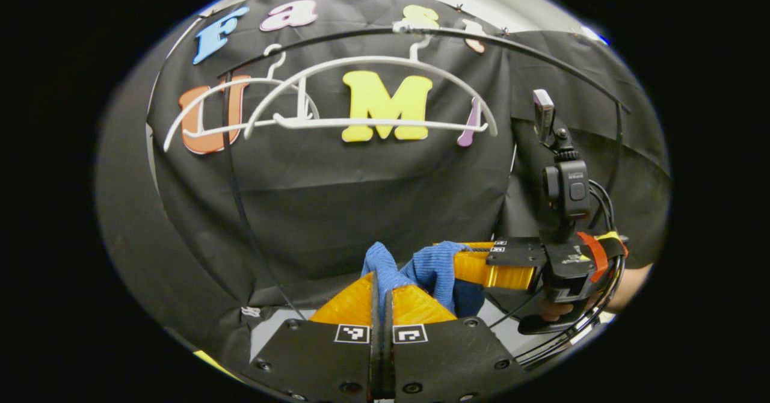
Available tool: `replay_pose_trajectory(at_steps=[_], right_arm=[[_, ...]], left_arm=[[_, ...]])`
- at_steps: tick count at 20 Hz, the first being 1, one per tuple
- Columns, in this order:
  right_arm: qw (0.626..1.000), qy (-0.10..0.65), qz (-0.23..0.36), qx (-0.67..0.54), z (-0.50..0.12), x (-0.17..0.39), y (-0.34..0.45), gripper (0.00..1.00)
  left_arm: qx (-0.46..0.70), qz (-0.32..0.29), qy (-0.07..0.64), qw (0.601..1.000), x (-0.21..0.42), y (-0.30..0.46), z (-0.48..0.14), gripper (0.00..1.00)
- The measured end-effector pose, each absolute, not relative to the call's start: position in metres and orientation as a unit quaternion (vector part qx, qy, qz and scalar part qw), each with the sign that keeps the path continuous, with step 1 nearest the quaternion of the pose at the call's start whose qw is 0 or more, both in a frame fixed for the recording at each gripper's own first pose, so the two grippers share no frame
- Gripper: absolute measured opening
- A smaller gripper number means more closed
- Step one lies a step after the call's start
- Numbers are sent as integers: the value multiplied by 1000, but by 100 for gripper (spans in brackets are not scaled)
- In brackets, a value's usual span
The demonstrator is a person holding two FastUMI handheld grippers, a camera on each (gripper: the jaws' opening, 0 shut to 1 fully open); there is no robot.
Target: Grasp the clothes on the hanger with both hands and then place them into the laundry hamper below.
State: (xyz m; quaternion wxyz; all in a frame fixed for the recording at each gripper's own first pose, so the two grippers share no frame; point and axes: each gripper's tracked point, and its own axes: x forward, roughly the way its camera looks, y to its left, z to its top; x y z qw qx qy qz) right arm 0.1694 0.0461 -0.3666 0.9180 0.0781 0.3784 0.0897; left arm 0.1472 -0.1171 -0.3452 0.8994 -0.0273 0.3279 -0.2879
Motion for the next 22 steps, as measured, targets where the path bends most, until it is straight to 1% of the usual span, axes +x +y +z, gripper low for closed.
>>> replay_pose_trajectory(at_steps=[7, 10, 13, 16, 17, 18, 19, 20, 21, 22], right_arm=[[891, 445, 57, 61, -447, 167, 26, 8], [879, 473, 33, 46, -476, 160, 13, 8], [864, 504, -1, 16, -501, 148, -21, 8], [841, 540, -21, 13, -523, 142, -32, 9], [835, 549, -24, 19, -526, 136, -32, 11], [831, 555, -25, 27, -529, 134, -29, 14], [830, 556, -26, 32, -528, 134, -28, 22], [830, 556, -28, 32, -525, 135, -30, 27], [832, 553, -29, 29, -521, 137, -33, 35], [834, 550, -29, 27, -515, 137, -35, 40]], left_arm=[[-38, -273, 392, 878, 142, -128, -414, 1], [-34, -260, 420, 869, 136, -129, -443, 0], [-22, -247, 451, 857, 137, -141, -471, 0], [-17, -224, 494, 840, 130, -146, -495, 2], [-11, -209, 510, 835, 126, -142, -504, 5], [-7, -197, 525, 828, 120, -137, -513, 6], [-5, -190, 533, 825, 115, -135, -516, 8], [-6, -187, 537, 822, 115, -137, -516, 14], [-5, -185, 537, 823, 117, -137, -520, 34], [-1, -183, 536, 824, 118, -135, -518, 31]])
